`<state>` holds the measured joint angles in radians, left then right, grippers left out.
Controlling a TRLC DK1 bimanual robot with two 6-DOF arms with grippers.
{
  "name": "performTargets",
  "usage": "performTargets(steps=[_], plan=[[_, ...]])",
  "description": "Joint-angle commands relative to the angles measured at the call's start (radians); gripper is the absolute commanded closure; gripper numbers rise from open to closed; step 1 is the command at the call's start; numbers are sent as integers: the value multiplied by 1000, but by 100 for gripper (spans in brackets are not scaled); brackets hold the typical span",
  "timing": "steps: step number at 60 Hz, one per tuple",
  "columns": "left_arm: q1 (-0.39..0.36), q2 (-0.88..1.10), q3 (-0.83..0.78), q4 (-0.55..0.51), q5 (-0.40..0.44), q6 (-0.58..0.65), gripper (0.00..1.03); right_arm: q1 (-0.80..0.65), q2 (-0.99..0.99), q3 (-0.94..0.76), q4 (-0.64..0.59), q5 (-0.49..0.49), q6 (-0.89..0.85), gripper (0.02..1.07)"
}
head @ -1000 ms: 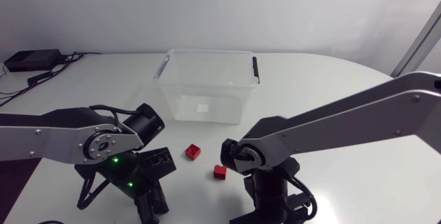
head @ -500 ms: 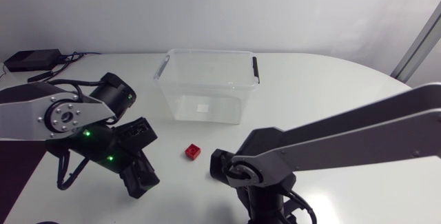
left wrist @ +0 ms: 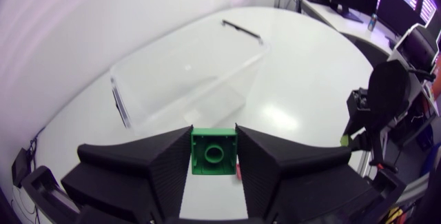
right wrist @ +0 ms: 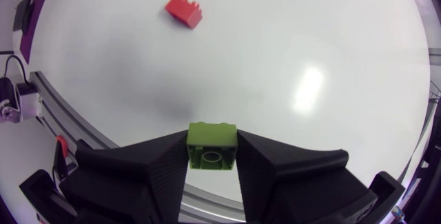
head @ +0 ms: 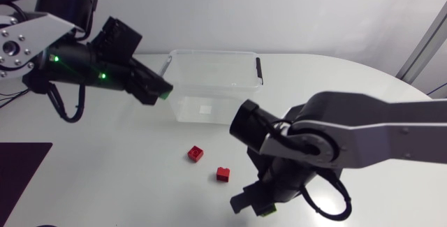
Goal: Place the duplo bricks in the container
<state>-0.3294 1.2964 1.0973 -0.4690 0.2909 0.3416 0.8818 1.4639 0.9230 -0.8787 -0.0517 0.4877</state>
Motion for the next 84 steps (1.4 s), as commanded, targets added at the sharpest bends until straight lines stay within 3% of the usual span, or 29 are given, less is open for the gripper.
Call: performTargets(steps=[1, 11, 30, 36, 38, 44, 52, 66, 72, 76, 84], plan=[[-10, 64, 55, 72, 4, -85, 74, -24, -45, 70, 0, 46, 23, 78], [-36, 202, 105, 299, -99, -177, 74, -63, -71, 177, 9, 139, 0, 78], [-23, 472, 213, 567, -265, -200, 71, -141, -51, 295, 170, 205, -55, 78], [-17, 511, 256, 564, -277, -210, 62, -162, -24, 335, 230, 230, -81, 78], [-17, 512, 262, 560, -282, -211, 49, -175, -10, 355, 256, 234, -90, 78], [-8, 468, 243, 572, -302, -228, 24, -210, 46, 424, 300, 253, -121, 78], [3, 325, 156, 576, -302, -245, 10, -238, 147, 511, 366, 276, -173, 78], [-2, 81, -8, 460, -236, -243, 10, -273, 286, 600, 455, 294, -215, 74], [-33, -16, -114, 414, -196, -230, 10, -293, 360, 648, 466, 294, -222, 67], [-59, -63, -191, 374, -176, -191, 10, -307, 406, 675, 474, 294, -230, 57], [-100, -89, -317, 352, -133, -145, 10, -326, 481, 729, 491, 303, -253, 27]])
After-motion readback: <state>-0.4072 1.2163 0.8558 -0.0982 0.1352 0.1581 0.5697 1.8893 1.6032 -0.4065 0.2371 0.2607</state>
